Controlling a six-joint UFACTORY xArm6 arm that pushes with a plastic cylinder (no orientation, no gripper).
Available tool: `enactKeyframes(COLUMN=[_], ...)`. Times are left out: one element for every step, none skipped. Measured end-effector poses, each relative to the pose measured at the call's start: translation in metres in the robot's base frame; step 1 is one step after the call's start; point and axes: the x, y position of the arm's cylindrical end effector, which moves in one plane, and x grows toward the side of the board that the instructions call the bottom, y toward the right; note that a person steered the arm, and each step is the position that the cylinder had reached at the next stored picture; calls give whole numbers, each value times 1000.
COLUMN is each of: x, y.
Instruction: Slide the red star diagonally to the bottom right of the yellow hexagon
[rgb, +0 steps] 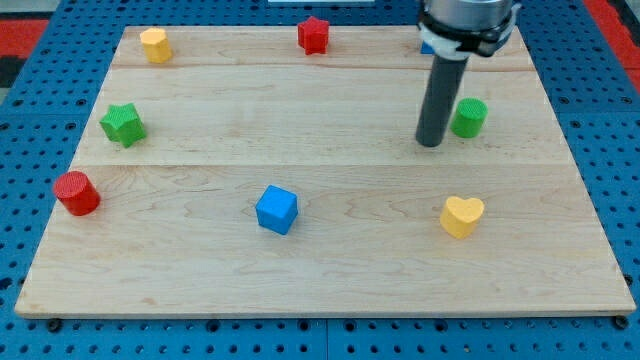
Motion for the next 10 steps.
enactKeyframes(x=[35, 51, -28, -128, -169, -216, -223, -198, -178, -165], y=[-47, -50, -21, -16, -56, -70, -95, -147, -200, -197])
